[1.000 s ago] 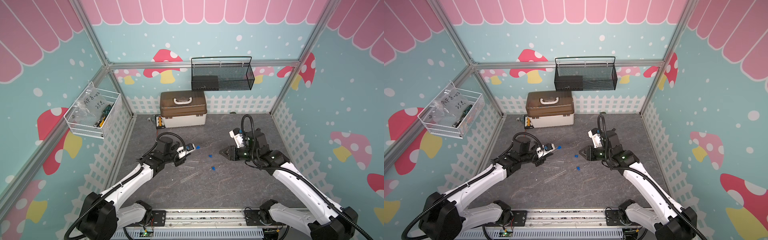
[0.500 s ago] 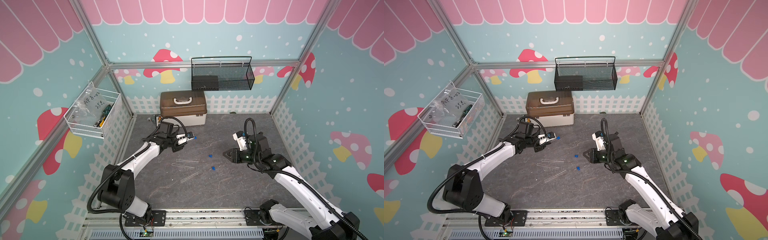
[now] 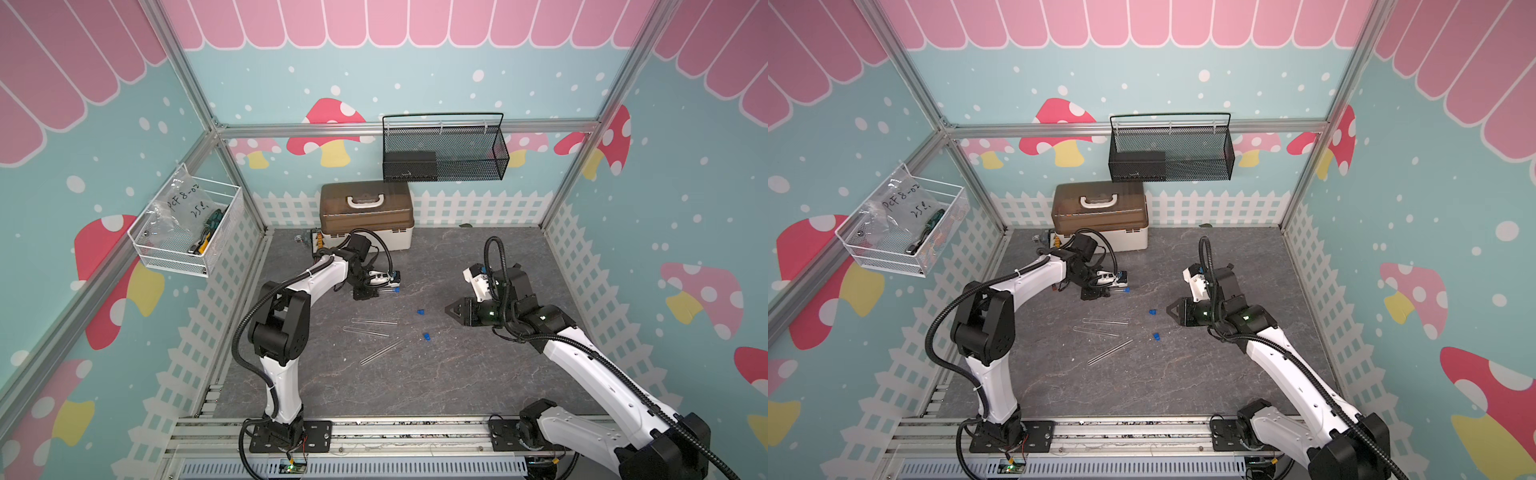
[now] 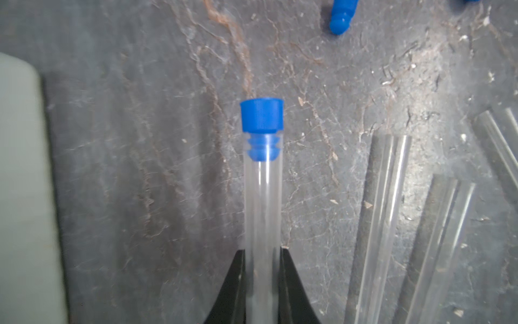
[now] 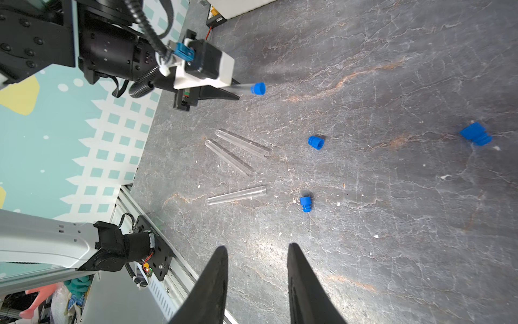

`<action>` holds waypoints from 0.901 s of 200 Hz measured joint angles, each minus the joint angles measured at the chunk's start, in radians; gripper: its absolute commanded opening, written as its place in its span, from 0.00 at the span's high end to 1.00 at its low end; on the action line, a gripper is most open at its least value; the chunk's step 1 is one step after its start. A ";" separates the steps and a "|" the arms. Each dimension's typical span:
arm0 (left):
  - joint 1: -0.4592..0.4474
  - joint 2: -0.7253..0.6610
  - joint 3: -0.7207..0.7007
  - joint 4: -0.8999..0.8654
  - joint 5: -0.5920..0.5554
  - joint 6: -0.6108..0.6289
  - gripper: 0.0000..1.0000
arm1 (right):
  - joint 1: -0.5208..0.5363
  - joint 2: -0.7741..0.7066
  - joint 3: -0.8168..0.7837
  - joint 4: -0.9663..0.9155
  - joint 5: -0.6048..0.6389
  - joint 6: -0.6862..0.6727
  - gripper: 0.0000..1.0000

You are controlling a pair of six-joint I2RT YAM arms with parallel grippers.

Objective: Insert stoppers into test tubes
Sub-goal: Place the test tube at the center of the board.

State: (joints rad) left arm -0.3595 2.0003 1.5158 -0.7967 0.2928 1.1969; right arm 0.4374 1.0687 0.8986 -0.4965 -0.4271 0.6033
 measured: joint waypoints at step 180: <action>-0.042 0.130 0.072 -0.063 -0.060 0.031 0.91 | -0.006 0.004 0.000 -0.013 -0.016 -0.011 0.65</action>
State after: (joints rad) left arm -0.4011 2.1300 1.5875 -0.8597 0.2329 1.2278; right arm 0.4309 1.0729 0.8986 -0.5098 -0.4427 0.5919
